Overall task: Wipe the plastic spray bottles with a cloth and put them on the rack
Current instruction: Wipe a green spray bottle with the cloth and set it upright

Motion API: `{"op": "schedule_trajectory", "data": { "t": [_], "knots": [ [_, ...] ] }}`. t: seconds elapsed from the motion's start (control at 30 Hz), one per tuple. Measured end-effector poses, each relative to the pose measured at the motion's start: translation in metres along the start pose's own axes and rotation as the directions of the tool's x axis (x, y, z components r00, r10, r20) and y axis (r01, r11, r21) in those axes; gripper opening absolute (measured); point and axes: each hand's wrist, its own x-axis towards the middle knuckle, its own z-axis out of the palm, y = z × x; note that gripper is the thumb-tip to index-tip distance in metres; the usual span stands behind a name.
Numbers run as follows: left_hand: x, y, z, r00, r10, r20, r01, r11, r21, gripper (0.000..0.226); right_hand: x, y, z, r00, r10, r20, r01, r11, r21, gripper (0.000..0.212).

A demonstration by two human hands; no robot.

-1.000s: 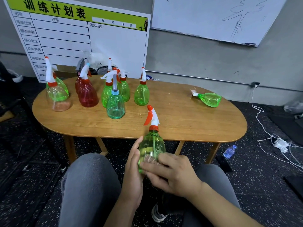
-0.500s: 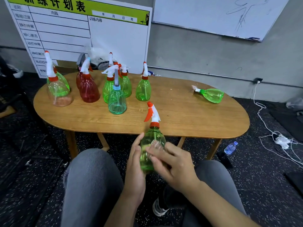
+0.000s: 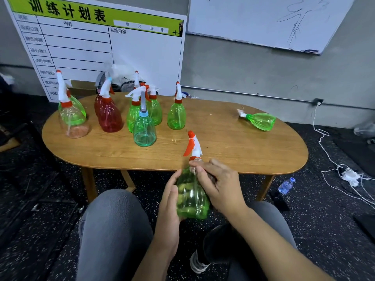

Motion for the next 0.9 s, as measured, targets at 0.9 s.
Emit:
{"op": "schedule_trajectory", "data": {
  "t": [0.9],
  "knots": [
    [-0.001, -0.003, 0.0, 0.998, -0.008, 0.069, 0.014, 0.996, -0.089, 0.045, -0.001, -0.012, -0.007, 0.995, 0.065, 0.075, -0.068, 0.997, 0.04, 0.031]
  ]
}}
